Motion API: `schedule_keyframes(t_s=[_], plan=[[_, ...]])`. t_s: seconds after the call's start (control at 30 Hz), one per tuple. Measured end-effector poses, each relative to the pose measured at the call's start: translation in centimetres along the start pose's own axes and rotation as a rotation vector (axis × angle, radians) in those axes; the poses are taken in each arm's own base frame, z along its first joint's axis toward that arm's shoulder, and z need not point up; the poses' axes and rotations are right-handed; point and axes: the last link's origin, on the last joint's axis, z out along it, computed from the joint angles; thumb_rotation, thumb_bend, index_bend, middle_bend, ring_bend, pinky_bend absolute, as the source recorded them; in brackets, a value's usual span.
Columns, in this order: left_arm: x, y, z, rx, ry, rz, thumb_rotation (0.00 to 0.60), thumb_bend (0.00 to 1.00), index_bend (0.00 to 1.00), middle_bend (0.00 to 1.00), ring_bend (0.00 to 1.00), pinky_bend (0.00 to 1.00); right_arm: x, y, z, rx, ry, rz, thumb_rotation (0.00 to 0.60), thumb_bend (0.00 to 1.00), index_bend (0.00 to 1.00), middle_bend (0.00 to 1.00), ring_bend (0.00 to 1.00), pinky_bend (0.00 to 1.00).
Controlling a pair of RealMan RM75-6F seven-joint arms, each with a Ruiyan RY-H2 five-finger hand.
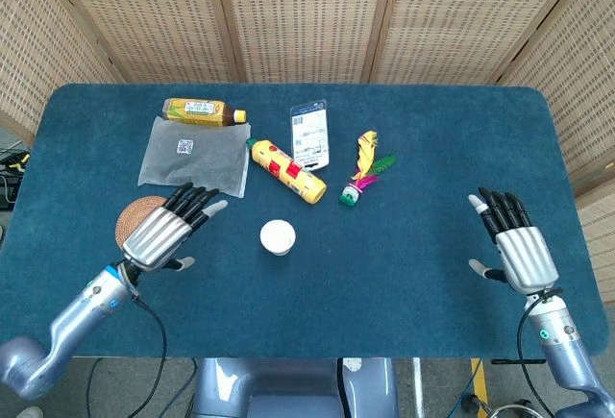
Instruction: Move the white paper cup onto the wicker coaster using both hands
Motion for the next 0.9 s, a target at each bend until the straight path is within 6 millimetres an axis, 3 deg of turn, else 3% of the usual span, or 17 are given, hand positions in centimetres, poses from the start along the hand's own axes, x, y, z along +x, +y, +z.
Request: schedule_keyframes(t_s=[0.2,0.37,0.53,0.73,0.9], plan=[[-0.3,2.7,4.9,-0.088,-0.035,0.041,0.6,0.0,0.0,0.0,0.0,0.0,0.1,1.1,-1.0,-0.079,-0.003,-0.044,0.6,0.0,0.0,0.0,0.0,0.0],[-0.8,4.7,8.3,-0.123,-0.061,0.091,0.6,0.0,0.0,0.01,0.04,0.11,0.7,1.7,-1.0,-0.11,0.007,-0.034,0.6,0.0,0.0,0.0,0.0,0.0],[-1.7,6.2,10.8,-0.136,-0.101,0.109,0.6,0.0,0.05,0.14,0.16,0.19,0.9,1.9,-1.0,-0.123,0.011,-0.034,0.6,0.0,0.0,0.0,0.0,0.0],[-2.9,7.3,12.3,-0.145,-0.139,0.125,0.6,0.0,0.14,0.25,0.28,0.29,1.0,1.9,-0.9,-0.122,0.021,-0.034,0.6,0.0,0.0,0.0,0.0,0.0],[-3.3,7.5,12.9,-0.133,-0.126,0.12,0.6,0.0,0.31,0.39,0.41,0.37,0.9,1.9,-0.7,-0.122,0.023,-0.035,0.6,0.0,0.0,0.0,0.0,0.0]])
